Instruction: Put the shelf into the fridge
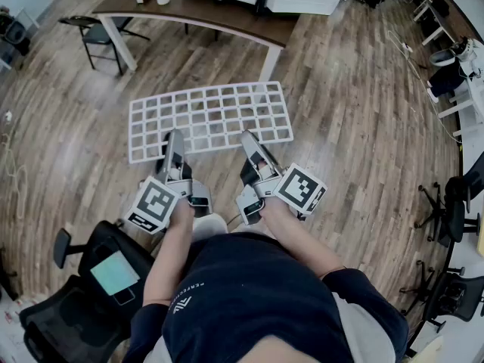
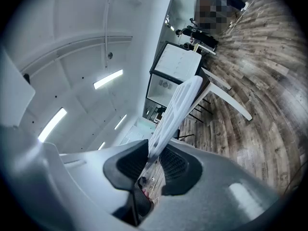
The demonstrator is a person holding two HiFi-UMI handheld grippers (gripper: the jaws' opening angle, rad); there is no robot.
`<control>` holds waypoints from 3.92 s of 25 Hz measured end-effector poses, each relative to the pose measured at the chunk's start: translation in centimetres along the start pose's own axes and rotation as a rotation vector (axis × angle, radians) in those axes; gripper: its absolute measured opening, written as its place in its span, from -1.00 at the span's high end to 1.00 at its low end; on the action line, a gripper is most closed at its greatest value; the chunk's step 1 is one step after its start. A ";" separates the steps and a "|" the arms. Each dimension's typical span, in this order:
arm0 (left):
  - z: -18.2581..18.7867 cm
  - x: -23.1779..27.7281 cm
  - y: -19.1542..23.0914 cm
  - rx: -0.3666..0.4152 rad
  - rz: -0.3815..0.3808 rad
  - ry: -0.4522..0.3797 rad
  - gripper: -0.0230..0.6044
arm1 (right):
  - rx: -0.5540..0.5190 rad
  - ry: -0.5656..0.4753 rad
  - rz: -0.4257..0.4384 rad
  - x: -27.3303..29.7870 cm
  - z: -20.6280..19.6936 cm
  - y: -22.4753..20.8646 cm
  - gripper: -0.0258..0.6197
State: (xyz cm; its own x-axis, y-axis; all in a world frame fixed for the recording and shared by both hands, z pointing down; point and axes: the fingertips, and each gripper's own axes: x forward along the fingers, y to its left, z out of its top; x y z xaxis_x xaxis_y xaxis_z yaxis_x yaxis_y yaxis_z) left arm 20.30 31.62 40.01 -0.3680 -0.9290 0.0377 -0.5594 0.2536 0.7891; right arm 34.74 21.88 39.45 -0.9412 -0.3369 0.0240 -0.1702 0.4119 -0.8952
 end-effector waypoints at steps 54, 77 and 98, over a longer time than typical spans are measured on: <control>18.1 16.5 14.9 0.019 0.130 -0.139 0.48 | -0.082 0.206 0.090 32.1 -1.4 0.8 0.64; 18.6 40.1 10.7 0.052 0.022 -0.076 0.48 | -0.071 0.083 0.068 43.8 15.7 -5.1 0.64; 18.2 57.3 7.9 0.047 -0.247 0.217 0.47 | -0.064 -0.282 -0.131 48.5 24.4 -7.9 0.64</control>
State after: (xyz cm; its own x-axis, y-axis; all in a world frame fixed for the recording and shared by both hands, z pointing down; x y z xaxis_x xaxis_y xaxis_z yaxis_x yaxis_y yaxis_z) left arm -18.74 -14.75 37.26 -0.0533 -0.9984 -0.0172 -0.6472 0.0214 0.7620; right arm -2.41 -18.38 36.86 -0.7932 -0.6089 0.0051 -0.3114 0.3984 -0.8627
